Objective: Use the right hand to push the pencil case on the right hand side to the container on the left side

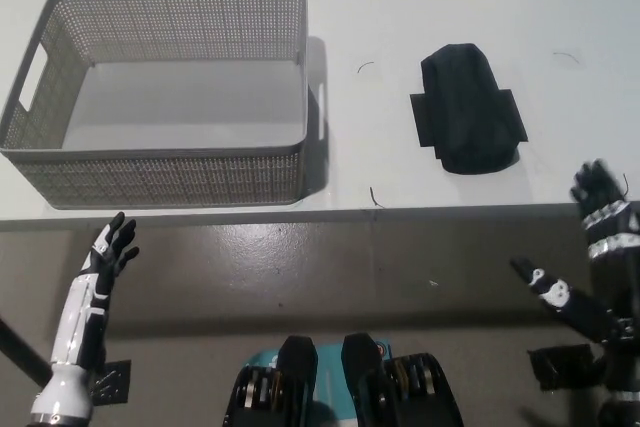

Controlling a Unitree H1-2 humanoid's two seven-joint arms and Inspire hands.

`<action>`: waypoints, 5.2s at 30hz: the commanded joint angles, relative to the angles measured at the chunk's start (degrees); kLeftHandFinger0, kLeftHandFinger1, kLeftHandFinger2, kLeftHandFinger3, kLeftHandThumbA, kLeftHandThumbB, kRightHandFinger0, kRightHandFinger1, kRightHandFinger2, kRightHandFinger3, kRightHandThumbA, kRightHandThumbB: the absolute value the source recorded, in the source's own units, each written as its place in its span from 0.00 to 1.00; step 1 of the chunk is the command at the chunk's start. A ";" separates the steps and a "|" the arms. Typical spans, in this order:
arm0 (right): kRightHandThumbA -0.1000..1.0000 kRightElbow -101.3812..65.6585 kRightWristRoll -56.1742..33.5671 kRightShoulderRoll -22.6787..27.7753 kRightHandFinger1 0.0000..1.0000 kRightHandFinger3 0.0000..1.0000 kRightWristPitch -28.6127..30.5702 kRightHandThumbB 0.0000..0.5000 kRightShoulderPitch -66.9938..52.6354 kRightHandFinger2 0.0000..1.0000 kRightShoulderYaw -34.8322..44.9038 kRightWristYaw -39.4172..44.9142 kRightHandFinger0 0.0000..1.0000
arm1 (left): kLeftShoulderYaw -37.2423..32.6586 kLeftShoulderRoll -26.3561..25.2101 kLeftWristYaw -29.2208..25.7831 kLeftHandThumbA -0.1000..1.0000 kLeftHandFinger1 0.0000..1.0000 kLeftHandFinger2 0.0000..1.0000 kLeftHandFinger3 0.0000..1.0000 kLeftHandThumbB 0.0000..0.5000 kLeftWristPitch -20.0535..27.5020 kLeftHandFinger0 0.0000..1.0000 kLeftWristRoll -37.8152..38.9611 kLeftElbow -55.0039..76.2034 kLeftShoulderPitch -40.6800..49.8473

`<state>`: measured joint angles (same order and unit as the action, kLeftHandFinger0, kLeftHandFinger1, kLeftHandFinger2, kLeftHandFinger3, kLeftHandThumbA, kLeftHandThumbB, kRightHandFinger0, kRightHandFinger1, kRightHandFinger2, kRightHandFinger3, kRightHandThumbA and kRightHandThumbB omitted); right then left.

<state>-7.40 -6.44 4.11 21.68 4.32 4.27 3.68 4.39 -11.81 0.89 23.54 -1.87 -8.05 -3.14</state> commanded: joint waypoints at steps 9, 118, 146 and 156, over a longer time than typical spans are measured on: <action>1.00 0.39 5.52 3.78 1.00 1.00 -4.79 0.59 15.20 1.00 3.73 -3.13 1.00 | 0.66 -0.80 -0.84 1.00 1.00 1.00 1.00 0.11 3.39 1.00 0.02 1.81 -0.03; 1.00 81.58 14.51 -3.32 1.00 1.00 2.21 0.71 61.27 1.00 -11.65 -23.82 1.00 | 1.30 -1.98 -1.74 1.00 1.00 1.00 1.00 0.16 3.39 1.00 -0.85 1.72 -0.74; 1.00 10.96 -10.42 -0.84 1.00 1.00 -3.23 0.59 23.65 1.00 3.75 -0.17 1.00 | 1.31 -2.58 -0.61 1.00 1.00 1.00 1.00 0.17 3.39 1.00 -0.29 1.00 -3.15; 1.00 10.30 -8.04 1.35 1.00 1.00 2.81 0.70 5.26 1.00 0.60 2.61 1.00 | 1.44 -2.88 0.45 1.00 1.00 1.00 1.00 0.14 3.39 1.00 1.04 1.77 -3.74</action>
<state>10.45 -14.79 3.22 19.73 15.71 7.84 -0.49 5.31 -12.74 0.37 24.55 -2.88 -8.36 -4.46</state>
